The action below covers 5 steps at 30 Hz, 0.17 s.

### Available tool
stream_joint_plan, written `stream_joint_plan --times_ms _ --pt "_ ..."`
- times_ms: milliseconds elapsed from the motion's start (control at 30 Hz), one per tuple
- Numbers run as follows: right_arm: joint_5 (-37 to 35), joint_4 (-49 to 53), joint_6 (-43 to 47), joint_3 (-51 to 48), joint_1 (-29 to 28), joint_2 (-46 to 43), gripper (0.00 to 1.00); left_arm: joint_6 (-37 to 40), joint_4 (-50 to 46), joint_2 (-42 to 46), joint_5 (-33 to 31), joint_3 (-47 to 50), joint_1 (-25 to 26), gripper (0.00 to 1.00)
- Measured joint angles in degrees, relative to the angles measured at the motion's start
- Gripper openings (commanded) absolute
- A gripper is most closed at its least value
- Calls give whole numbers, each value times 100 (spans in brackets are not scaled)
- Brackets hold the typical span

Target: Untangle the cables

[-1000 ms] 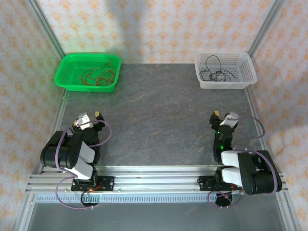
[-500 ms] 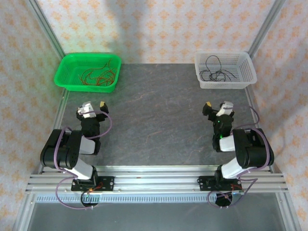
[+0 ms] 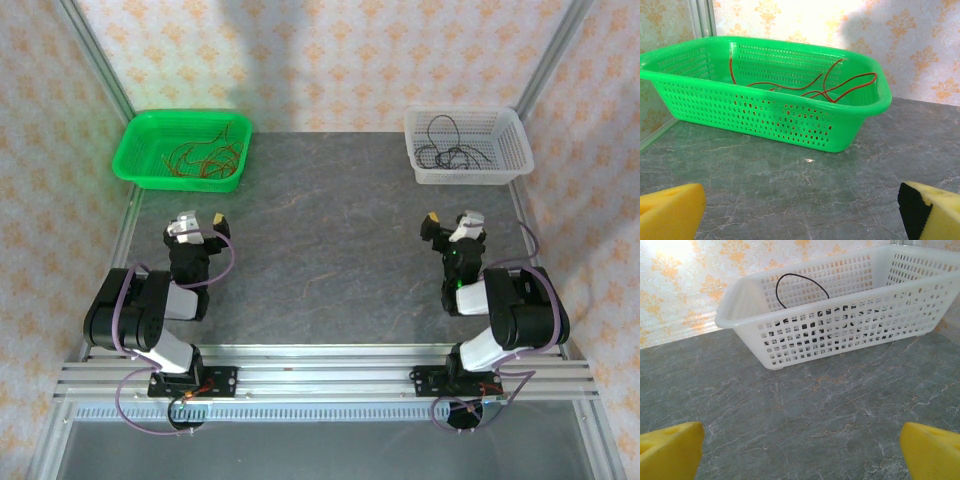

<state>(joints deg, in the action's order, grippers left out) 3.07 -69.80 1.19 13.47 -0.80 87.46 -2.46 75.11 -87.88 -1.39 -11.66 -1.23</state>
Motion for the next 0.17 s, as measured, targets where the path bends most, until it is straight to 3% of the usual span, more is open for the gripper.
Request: stream_joint_plan --times_ms 167 --pt "0 0 0 0 0 0 100 0 -13 0 13 0 0 99"
